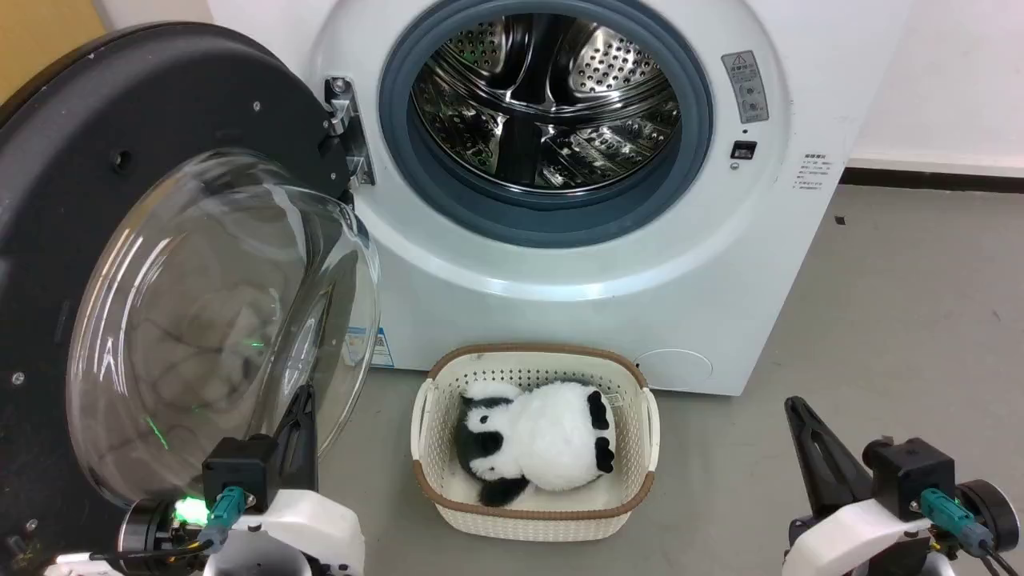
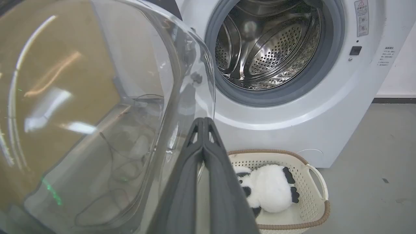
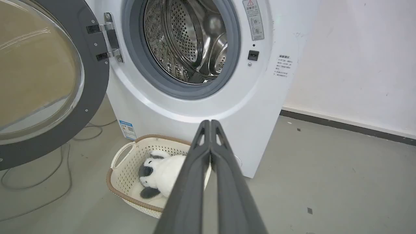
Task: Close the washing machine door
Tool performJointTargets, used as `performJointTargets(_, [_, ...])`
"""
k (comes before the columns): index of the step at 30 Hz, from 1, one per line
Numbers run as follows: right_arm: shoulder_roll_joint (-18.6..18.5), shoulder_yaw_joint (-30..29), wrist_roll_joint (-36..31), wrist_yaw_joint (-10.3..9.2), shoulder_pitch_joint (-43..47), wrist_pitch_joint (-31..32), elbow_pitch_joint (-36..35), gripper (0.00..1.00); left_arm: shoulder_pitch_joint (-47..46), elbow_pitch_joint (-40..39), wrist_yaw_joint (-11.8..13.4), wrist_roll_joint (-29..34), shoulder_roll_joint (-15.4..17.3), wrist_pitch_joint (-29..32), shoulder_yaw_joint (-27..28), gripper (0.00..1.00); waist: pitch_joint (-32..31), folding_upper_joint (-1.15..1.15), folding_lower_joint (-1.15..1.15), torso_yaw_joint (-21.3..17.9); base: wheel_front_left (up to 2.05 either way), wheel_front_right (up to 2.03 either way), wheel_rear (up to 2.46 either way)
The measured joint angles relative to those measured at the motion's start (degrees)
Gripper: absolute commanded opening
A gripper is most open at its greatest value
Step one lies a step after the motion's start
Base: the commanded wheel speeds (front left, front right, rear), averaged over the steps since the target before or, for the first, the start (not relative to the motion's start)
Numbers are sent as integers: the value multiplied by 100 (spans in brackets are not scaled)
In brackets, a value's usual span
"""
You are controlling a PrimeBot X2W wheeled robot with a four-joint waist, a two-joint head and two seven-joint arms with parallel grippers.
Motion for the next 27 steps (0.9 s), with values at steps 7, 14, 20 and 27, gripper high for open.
performJointTargets(7, [0,-1,0,0,0,0,0,0,0,0,0,0,0,0,0,0,0,0,0,0,0,0,0])
performJointTargets(14, [0,0,0,0,0,0,0,0,0,0,0,0,0,0,0,0,0,0,0,0,0,0,0])
performJointTargets(20, [0,2,0,0,0,0,0,0,1,0,0,0,0,0,2,0,0,0,0,0,0,0,0])
performJointTargets(27, [0,0,3,0,3,0,3,100,-1,7,7,-1,-1,0,0,100,0,0,0,0,0,0,0])
